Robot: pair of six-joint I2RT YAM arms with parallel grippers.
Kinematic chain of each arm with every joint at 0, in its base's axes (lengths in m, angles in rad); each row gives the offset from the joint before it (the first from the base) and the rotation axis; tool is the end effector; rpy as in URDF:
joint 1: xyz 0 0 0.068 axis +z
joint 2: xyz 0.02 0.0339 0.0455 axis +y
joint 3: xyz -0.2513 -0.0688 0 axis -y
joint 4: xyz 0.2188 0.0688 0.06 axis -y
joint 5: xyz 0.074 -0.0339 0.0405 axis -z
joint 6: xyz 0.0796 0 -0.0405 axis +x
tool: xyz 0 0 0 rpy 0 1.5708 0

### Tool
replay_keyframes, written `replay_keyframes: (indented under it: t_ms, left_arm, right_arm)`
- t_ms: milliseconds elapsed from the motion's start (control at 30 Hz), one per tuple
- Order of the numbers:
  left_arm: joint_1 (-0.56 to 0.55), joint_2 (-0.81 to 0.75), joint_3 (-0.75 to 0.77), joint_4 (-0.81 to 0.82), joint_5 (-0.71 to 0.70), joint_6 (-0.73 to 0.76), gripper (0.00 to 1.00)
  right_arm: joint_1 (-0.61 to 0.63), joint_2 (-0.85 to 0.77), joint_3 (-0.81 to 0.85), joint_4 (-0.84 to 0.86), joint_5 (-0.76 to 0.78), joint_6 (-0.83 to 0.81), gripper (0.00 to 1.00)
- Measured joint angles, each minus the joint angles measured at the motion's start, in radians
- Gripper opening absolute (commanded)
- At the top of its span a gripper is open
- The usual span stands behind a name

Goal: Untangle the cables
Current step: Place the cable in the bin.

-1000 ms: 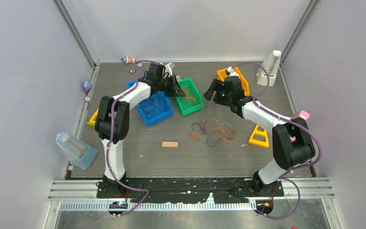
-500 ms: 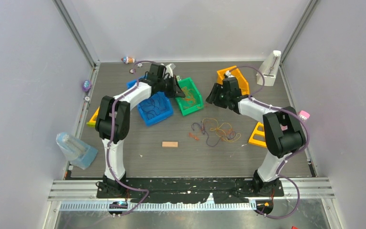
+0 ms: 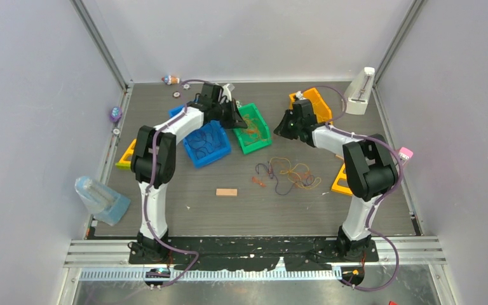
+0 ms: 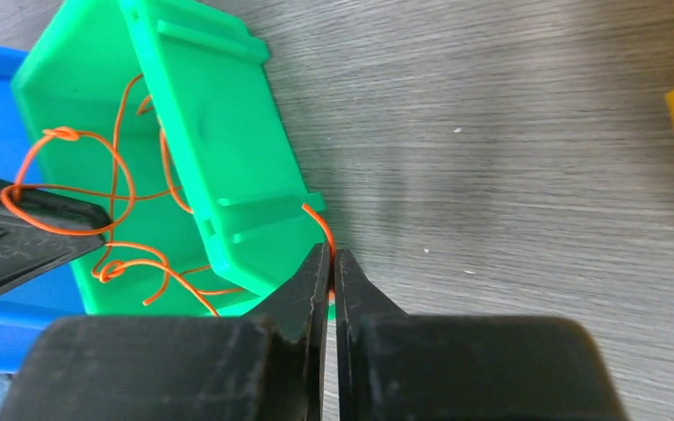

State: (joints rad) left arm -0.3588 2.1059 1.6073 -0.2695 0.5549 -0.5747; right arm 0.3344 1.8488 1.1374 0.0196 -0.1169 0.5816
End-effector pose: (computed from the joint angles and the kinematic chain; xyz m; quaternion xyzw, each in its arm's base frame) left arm 0.4262 -0.2046 0.1793 0.0110 0.8917 -0.3942 0.2221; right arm 0.3859 0.1439 0.1601 0.0867 0.8996 0.2352 0.3576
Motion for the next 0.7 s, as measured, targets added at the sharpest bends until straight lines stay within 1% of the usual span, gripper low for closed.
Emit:
replay_keyframes:
  t_ms: [267, 500, 633, 700]
  left_arm:
    - [-0.001, 0.034, 0.078, -0.065, -0.047, 0.0, 0.0]
    - [-0.021, 0.097, 0.23, -0.186, -0.156, 0.046, 0.0]
    - [-0.042, 0.124, 0.277, -0.249, -0.206, 0.079, 0.0]
    - [-0.051, 0.137, 0.293, -0.275, -0.224, 0.091, 0.02]
  right_arm:
    - [0.041, 0.003, 0.039, 0.008, -0.018, -0.01, 0.05]
    - [0.16, 0.003, 0.14, -0.045, 0.096, -0.129, 0.06]
    - [0.22, 0.015, 0.242, -0.081, 0.146, -0.197, 0.06]
    - [0.24, 0.017, 0.268, -0.083, 0.164, -0.223, 0.05]
